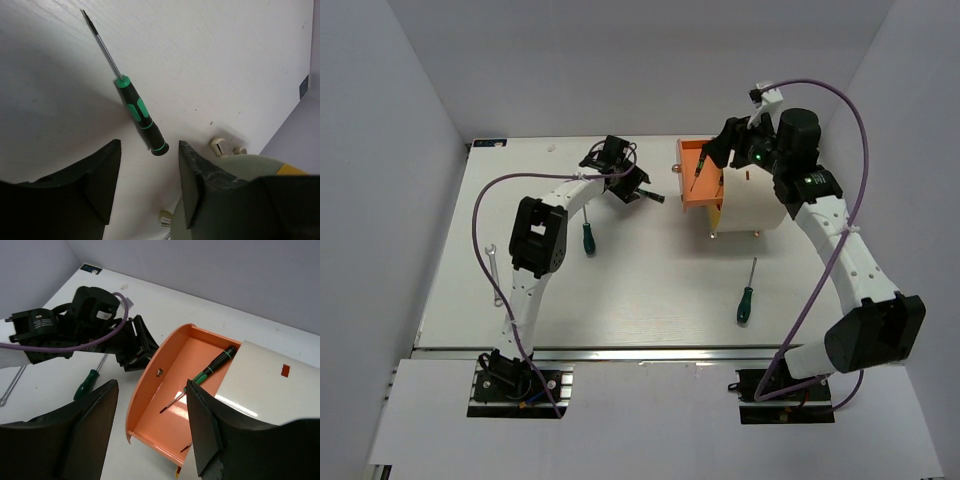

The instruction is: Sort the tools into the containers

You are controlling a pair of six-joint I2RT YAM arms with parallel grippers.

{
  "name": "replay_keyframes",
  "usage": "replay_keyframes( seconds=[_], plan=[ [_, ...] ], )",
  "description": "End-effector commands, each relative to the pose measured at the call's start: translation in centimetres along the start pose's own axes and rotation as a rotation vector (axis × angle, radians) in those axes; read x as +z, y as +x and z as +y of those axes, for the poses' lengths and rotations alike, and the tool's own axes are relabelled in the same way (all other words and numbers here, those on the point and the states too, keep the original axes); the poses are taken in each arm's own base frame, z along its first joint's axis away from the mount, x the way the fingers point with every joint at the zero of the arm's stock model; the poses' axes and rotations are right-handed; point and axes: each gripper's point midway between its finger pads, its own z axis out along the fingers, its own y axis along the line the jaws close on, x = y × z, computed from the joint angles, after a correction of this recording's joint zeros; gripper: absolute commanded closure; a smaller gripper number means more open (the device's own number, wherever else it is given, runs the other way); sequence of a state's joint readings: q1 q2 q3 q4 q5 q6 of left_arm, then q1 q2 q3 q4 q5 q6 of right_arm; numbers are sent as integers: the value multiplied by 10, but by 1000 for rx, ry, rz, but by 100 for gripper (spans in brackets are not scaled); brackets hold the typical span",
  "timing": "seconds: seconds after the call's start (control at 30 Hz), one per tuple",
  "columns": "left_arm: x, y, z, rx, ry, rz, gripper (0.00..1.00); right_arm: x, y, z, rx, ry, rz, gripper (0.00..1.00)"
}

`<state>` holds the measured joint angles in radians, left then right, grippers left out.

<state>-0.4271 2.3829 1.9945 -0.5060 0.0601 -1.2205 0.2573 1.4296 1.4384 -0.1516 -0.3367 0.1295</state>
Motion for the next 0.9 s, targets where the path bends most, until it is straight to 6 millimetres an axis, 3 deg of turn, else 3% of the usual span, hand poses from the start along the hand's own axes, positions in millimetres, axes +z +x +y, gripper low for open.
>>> replay_keyframes(
  seconds=[0.0, 0.03, 0.1, 0.27, 0.47, 0.7, 0.87],
  plan=[
    [-7, -2, -5, -45, -34, 0, 41, -9, -17, 8, -30, -28, -93, 38],
    [-9, -1, -8, -37, -24, 2, 50, -10, -7, 8, -22, -25, -79, 38],
    [-14, 2, -17, -20, 2, -2, 60, -19, -5, 9, -34, -16, -98, 38],
    [-9, 14, -8, -28, -40, 46, 50, -25, -4, 8, -47, 0, -127, 38],
    [-5, 17, -26, -55, 8, 45, 50, -32, -2, 6, -61, 22, -151, 38],
    [-12, 9, -60, -71, 157, 24, 84, -39, 4, 5, -67, 37, -159, 38],
    [2, 8, -67, -110, 205, 34, 90, -44, 6, 5, -72, 46, -165, 38]
  ],
)
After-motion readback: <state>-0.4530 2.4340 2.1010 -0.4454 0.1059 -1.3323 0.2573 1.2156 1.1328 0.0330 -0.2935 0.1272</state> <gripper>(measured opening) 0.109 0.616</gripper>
